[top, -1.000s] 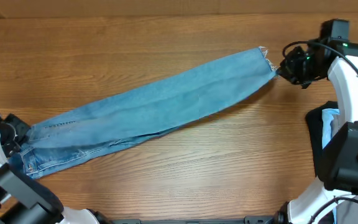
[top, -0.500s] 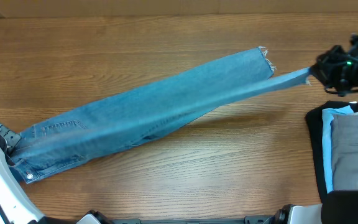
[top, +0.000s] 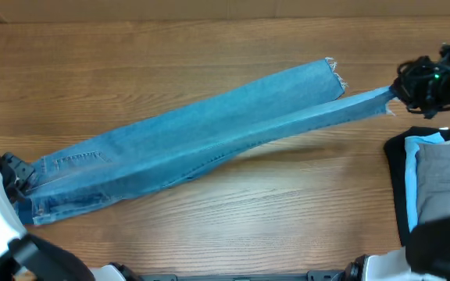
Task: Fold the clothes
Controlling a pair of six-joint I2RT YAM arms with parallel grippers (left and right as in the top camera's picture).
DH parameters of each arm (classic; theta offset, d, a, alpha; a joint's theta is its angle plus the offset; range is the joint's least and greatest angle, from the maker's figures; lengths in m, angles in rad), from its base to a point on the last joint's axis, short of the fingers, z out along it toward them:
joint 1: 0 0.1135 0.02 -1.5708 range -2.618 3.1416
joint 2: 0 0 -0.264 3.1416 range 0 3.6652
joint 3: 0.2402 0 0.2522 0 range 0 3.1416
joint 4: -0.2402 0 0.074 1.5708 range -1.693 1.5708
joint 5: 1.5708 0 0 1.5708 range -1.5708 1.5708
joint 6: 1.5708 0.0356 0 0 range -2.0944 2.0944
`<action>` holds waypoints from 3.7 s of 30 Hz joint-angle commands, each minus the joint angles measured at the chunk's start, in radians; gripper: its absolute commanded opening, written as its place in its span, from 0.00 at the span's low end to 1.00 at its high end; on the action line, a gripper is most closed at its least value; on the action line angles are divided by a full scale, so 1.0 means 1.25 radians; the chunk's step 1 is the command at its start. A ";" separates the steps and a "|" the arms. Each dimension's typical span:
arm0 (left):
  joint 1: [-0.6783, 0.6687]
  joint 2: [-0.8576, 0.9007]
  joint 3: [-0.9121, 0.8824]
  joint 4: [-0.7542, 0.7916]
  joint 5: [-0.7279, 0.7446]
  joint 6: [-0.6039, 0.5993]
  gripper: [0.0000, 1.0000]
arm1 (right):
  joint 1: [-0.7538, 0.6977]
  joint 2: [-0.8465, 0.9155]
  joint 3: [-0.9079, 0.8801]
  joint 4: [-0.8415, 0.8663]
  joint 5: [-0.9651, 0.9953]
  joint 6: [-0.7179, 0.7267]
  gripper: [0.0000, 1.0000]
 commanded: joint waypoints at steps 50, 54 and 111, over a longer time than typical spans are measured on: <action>-0.175 0.257 0.148 0.183 0.050 0.052 0.11 | 0.165 0.364 0.014 0.647 0.075 0.120 0.05; -0.175 0.258 0.146 0.182 0.018 0.051 0.12 | 0.165 0.364 0.014 0.664 0.076 0.120 0.05; -0.198 0.202 0.062 -0.109 0.296 0.196 0.59 | 0.139 0.493 -0.002 0.486 0.038 -0.087 0.04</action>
